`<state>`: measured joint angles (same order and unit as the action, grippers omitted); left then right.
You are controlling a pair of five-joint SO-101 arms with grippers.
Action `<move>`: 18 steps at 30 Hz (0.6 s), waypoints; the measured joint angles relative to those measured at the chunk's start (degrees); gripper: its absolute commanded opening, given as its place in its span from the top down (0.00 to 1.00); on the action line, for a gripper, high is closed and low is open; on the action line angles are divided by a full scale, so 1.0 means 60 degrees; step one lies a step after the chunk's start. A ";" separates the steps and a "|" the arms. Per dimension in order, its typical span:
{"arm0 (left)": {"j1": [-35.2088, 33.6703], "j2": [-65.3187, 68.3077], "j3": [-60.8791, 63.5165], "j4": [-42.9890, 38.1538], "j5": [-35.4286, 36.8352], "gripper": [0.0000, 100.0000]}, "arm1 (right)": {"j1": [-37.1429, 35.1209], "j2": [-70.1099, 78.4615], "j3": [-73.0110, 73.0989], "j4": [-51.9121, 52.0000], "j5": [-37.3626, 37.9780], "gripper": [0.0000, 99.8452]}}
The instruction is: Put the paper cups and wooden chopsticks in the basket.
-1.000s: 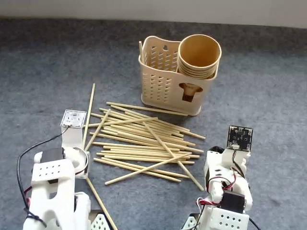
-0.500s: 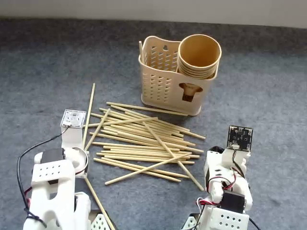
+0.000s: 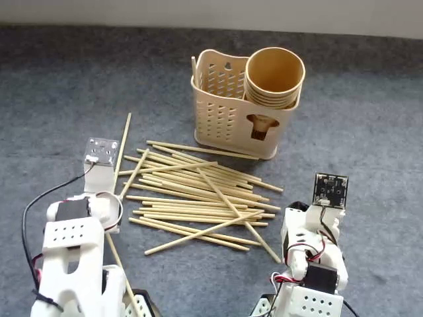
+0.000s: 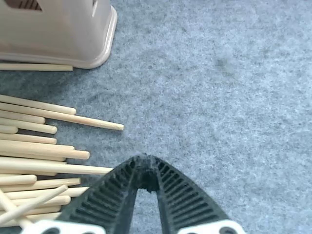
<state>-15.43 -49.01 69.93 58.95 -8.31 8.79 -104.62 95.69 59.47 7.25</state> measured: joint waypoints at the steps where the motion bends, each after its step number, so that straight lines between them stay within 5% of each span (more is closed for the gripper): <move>1: 0.0088 0.0000 -0.0132 0.0000 0.0059 0.97 | 0.0000 0.0000 0.0000 0.0000 0.0000 0.99; 5: 0.0190 0.0000 -0.0791 0.0044 0.0542 0.96 | 0.0000 0.0000 0.0000 0.0000 0.0000 0.99; 11: 0.0190 0.0000 -0.1392 0.1216 0.0674 0.80 | 0.0000 0.0000 0.0000 0.0000 0.0000 0.99; 18: -0.0454 0.0000 -0.0396 0.1260 0.0703 0.82 | 0.0000 0.0000 0.0000 0.0000 0.0000 0.99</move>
<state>-18.15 -49.01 67.56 66.51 -4.09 8.79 -104.62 95.69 59.47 7.25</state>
